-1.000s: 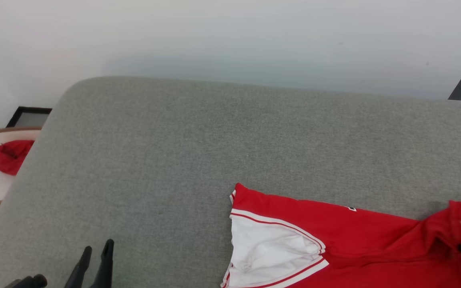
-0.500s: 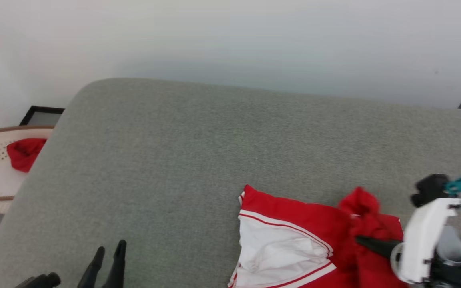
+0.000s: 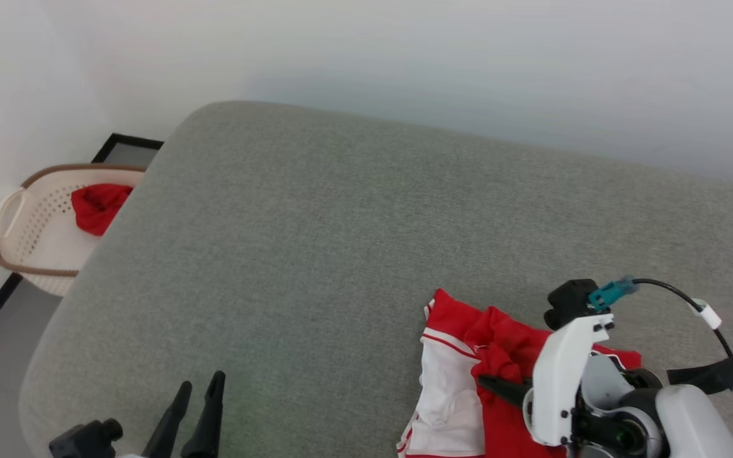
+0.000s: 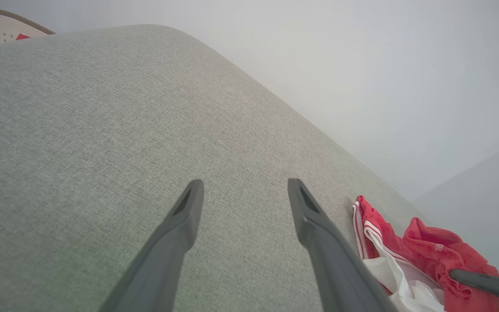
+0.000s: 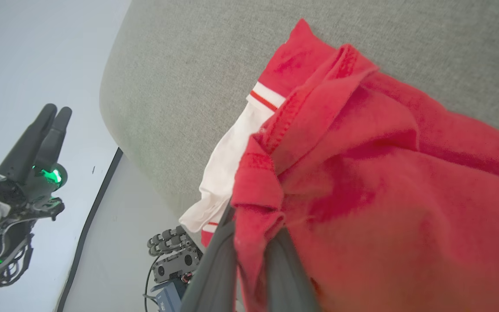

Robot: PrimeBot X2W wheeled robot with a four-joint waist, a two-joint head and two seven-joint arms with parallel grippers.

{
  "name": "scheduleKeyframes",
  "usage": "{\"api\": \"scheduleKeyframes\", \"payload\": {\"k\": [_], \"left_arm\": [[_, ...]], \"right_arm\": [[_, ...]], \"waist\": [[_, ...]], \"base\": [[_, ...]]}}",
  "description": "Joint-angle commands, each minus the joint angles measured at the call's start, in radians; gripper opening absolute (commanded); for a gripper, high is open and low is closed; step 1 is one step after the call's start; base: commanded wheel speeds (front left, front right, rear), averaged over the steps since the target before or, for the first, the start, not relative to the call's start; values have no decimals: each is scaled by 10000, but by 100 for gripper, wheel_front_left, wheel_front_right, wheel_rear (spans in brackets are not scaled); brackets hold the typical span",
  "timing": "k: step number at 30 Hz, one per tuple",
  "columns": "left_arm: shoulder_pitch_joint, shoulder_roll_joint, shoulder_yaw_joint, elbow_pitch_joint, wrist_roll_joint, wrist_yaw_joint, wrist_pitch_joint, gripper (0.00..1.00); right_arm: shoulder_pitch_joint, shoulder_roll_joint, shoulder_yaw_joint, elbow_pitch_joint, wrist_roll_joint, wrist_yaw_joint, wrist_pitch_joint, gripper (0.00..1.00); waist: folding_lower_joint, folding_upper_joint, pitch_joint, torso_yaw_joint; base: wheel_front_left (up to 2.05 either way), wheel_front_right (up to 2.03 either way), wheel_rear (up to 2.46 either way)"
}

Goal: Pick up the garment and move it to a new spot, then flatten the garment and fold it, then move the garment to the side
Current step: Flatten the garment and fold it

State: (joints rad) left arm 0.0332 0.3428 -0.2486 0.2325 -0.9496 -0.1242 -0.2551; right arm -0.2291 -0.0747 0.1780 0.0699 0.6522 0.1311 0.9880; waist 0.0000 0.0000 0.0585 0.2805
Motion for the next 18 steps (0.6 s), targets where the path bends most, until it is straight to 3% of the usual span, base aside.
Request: {"api": "scheduleKeyframes", "payload": {"k": [1,16,18], "left_arm": [[-151,-51,-17,41,-19,-57,-26,100],[-335,-39,-130,305,-195,-79,-92,100],[-389,-13,-197,291,-194,-79,-89,100]], "right_arm": [[-211,62,127,283,-109,-8,-231,0],[-1321,241,978,2209,-103,-8,-2020,0],[-1436,247,1163,2419,-144,-8,-2231,37]], "waist": [[0,0,98,158],[0,0,97,-81],[0,0,89,-118]], "base": [[0,0,0],[0,0,0],[0,0,0]]}}
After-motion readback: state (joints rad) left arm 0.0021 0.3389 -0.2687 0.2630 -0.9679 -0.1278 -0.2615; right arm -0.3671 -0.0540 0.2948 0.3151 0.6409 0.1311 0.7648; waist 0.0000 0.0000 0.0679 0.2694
